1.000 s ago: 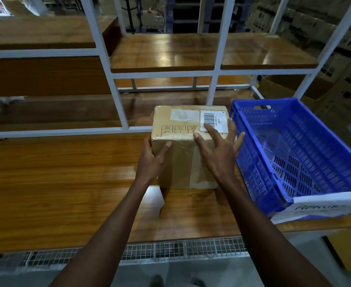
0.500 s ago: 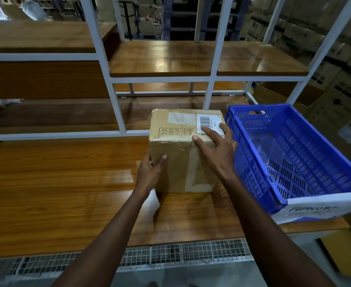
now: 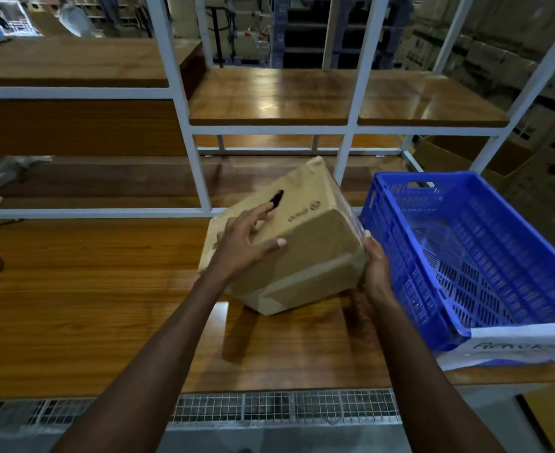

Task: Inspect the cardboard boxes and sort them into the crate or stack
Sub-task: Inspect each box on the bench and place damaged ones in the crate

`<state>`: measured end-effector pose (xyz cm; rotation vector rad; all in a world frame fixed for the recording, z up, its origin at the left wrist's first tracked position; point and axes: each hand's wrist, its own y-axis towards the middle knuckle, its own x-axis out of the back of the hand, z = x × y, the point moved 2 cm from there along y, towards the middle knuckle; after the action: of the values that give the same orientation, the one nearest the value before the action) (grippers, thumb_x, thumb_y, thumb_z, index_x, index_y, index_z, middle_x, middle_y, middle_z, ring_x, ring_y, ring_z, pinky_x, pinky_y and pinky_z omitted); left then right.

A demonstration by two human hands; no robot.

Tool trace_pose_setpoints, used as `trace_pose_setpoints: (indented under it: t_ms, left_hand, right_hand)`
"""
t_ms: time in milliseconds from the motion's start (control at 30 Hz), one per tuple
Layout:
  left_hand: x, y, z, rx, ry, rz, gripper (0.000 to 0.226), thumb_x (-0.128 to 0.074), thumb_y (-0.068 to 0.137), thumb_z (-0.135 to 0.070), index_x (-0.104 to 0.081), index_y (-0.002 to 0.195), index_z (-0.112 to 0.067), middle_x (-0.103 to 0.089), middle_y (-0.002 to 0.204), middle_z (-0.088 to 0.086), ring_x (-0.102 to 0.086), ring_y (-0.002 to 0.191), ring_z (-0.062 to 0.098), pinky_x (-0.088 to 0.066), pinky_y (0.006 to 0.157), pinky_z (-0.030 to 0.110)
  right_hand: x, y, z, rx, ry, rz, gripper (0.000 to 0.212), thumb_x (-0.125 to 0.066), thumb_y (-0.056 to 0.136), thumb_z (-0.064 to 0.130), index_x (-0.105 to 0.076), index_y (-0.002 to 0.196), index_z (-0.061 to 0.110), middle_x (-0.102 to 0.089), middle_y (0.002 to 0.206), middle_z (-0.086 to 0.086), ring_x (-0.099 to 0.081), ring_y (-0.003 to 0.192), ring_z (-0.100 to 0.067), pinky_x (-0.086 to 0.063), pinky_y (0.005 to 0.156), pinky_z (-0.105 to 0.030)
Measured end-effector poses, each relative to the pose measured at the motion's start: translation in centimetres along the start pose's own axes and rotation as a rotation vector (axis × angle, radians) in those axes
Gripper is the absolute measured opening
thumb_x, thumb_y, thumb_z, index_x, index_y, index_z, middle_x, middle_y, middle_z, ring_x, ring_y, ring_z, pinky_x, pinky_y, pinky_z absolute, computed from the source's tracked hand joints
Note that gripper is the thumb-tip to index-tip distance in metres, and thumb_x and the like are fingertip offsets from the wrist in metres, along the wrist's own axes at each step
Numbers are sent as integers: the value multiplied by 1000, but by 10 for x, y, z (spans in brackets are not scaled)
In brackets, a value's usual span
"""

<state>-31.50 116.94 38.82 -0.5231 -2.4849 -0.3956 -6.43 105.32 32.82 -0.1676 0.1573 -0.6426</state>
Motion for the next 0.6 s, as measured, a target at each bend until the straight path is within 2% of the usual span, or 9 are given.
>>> trace_pose_setpoints:
  t_ms: [100, 167, 267, 333, 400, 500, 533, 600]
  left_hand:
    - [6, 4, 8, 60, 307, 101, 82, -24, 79, -89, -38, 150, -53, -35, 161, -10, -27, 147, 27, -22, 113, 56]
    - [6, 2, 14, 94, 371, 120, 74, -13, 85, -85, -34, 150, -57, -28, 166, -12, -19, 151, 25, -16, 114, 57]
    - [-2, 2, 9, 77, 491, 168, 64, -20, 91, -81, -36, 149, -59, -29, 165, -16, -20, 151, 23, -16, 112, 57]
    - [-11, 5, 4, 60, 564, 171, 57, -24, 96, -78, -39, 148, -59, -31, 163, -17, -22, 149, 21, -18, 110, 56]
    - [-20, 8, 2, 48, 616, 169, 53, -26, 98, -75, -43, 146, -58, -34, 161, -16, -22, 148, 22, -17, 111, 56]
    - [-33, 9, 3, 25, 696, 173, 52, -25, 99, -73, -48, 143, -57, -36, 159, -17, -21, 149, 22, -15, 112, 56]
    - [-36, 9, 4, 21, 716, 162, 51, -25, 99, -72, -49, 142, -56, -37, 159, -17, -21, 149, 22, -14, 113, 56]
    - [-40, 10, 6, 19, 721, 138, 51, -25, 99, -72, -49, 142, -56, -38, 158, -17, -22, 149, 22, -14, 113, 57]
  right_hand:
    - [4, -8, -18, -155, 176, 25, 78, -64, 81, 80, -65, 138, 26, -71, 131, -13, -67, 122, -39, -50, 103, -68]
    - [4, -23, -17, -177, 198, -42, 64, -59, 91, 69, -68, 134, 24, -74, 124, -13, -69, 116, -39, -57, 95, -60]
    - [3, -26, -18, -220, 272, -18, 46, -47, 105, 52, -75, 121, 19, -80, 103, -9, -75, 90, -26, -63, 70, -38]
    - [6, -26, -19, -253, 294, -5, 44, -43, 107, 47, -76, 114, 19, -80, 95, -6, -75, 81, -22, -59, 68, -36]
    - [12, -28, -18, -281, 308, 4, 46, -41, 108, 48, -75, 115, 18, -80, 94, -6, -76, 78, -21, -59, 68, -36]
    - [23, -29, -12, -307, 255, -19, 50, -39, 109, 51, -72, 112, 13, -77, 76, -3, -72, 60, -15, -55, 49, -27]
    - [24, -30, -5, -278, 231, -26, 51, -38, 110, 50, -71, 112, 11, -78, 79, -6, -73, 62, -16, -54, 49, -26]
    - [24, -29, 11, -139, 152, -117, 45, -43, 110, 45, -70, 119, 10, -77, 104, -16, -76, 87, -23, -56, 64, -30]
